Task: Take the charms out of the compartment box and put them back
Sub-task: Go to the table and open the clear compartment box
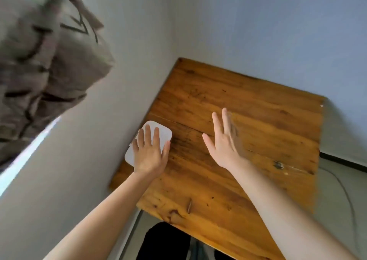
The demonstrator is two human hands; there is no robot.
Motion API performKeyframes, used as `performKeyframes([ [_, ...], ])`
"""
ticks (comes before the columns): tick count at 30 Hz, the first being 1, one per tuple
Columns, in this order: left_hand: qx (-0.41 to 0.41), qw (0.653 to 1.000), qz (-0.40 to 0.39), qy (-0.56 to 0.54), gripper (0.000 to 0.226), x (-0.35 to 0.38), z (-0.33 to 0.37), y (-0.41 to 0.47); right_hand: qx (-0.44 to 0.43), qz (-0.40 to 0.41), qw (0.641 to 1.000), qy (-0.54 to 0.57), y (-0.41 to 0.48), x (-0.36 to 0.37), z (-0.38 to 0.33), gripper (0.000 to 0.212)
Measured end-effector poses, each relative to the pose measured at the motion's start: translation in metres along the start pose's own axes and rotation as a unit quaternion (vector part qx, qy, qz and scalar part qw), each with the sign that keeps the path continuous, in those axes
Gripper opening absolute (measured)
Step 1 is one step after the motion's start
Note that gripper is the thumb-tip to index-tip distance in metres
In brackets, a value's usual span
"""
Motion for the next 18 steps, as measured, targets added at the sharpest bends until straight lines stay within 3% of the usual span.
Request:
performKeyframes([
  [10,-0.048,0.993,0.106,0.001,0.074,0.063,-0.054,0.006,-0.002,0.053,0.999,0.012,0.002,0.105,-0.001,0.072],
  [18,0.025,0.994,0.108,0.013,0.072,0.084,-0.072,0.0,0.006,0.086,0.995,0.046,-0.04,0.127,-0.023,0.065],
])
Point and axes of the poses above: each hand's wrist, its own y-axis towards the middle knuckle, its own x-axis out of the palm, z = x × y, the point moved 2 cm from there along y, towards the middle knuckle, and after that the axes turned 6 degrees about -y, right-handed, at the moved point
